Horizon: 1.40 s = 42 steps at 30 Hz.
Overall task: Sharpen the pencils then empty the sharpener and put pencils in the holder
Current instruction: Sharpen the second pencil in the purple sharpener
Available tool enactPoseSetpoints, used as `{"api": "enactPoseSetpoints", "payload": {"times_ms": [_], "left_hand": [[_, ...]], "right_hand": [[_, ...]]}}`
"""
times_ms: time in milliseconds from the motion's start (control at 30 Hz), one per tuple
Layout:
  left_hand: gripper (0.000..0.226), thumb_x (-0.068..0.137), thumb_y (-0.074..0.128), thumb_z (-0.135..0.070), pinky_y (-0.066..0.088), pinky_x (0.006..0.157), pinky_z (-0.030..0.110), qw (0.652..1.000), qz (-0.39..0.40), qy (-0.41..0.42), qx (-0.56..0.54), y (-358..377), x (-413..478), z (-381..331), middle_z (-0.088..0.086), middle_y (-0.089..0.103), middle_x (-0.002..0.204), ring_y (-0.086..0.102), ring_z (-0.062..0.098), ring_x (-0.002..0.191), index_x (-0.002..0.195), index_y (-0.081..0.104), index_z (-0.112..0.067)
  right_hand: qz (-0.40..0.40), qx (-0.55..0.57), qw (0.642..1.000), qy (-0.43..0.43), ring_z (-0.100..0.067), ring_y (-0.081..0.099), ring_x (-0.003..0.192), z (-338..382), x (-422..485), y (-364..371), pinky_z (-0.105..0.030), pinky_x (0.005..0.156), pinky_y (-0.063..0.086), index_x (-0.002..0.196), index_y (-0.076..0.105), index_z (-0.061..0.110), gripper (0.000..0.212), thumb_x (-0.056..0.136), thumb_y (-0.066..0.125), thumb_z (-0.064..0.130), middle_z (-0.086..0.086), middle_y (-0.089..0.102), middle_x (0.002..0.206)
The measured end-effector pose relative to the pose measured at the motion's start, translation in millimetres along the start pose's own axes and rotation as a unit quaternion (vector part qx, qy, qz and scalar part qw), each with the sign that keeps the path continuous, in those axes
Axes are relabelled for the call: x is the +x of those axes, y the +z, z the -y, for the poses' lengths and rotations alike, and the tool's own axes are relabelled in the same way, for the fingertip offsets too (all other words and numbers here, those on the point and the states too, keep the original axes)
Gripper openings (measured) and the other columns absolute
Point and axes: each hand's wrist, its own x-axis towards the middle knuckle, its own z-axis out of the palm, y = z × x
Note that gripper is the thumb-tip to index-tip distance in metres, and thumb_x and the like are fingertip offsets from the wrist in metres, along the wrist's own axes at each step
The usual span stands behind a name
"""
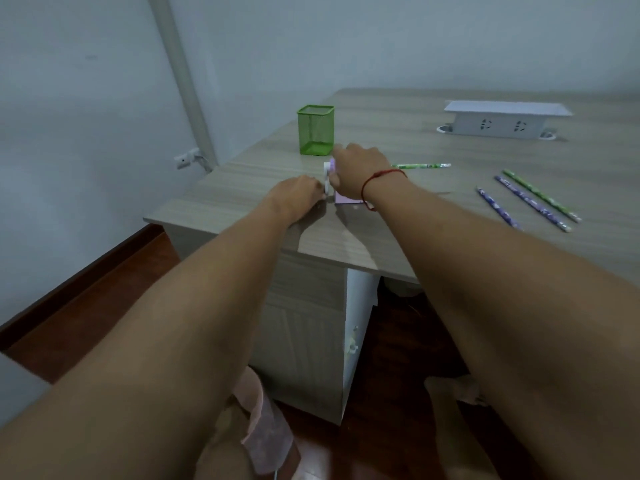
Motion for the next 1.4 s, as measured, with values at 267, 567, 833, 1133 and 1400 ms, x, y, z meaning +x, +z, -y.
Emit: {"api": "enactPoseSetpoints", "payload": {"times_ms": [267,567,833,1133,1400], "left_hand": [[0.028,0.096,0.046,-0.025,0.045,0.074,0.037,1.000,-0.016,0.018,0.019,-16,17,8,0.020,0.064,0.105,0.063,0.036,0.096,0.109,0.063,-0.007],[0.025,0.095,0.042,-0.011,0.050,0.075,0.046,0.984,-0.162,0.065,0.032,-52,43,18,0.024,0.064,0.106,0.062,0.042,0.098,0.111,0.061,-0.006],[0.022,0.096,0.040,-0.008,0.047,0.070,0.048,0.976,-0.214,0.032,-0.004,-48,21,6,0.028,0.064,0.100,0.062,0.045,0.091,0.109,0.055,0.002],[0.026,0.099,0.037,-0.016,0.037,0.065,0.040,0.981,-0.178,0.019,-0.079,-37,-24,-21,0.025,0.064,0.095,0.060,0.042,0.086,0.112,0.056,-0.004],[0.024,0.098,0.041,-0.008,0.050,0.081,0.042,0.998,-0.050,-0.019,-0.033,-13,-25,-15,0.022,0.066,0.103,0.064,0.037,0.093,0.104,0.062,0.002]], "right_hand": [[0.010,0.010,1.000,0.014,-0.034,0.056,0.116,-7,5,1,-0.037,0.095,0.042,0.125,0.055,0.009,0.035,0.098,0.041,0.026,-0.016,0.056,0.128],[0.005,-0.003,0.999,0.040,-0.034,0.055,0.119,-16,8,-7,-0.037,0.095,0.043,0.131,0.050,0.009,0.037,0.100,0.037,0.024,-0.015,0.056,0.131],[0.016,-0.020,0.998,0.048,-0.035,0.054,0.120,-10,9,-5,-0.038,0.097,0.043,0.131,0.051,0.008,0.038,0.100,0.036,0.024,-0.017,0.055,0.132],[0.025,-0.023,0.998,0.046,-0.036,0.058,0.111,-10,11,-6,-0.037,0.088,0.046,0.123,0.057,0.007,0.036,0.098,0.040,0.026,-0.018,0.058,0.123],[0.030,-0.008,0.999,0.020,-0.036,0.057,0.113,-2,10,-1,-0.037,0.092,0.045,0.124,0.056,0.006,0.036,0.098,0.041,0.026,-0.018,0.058,0.125]]}}
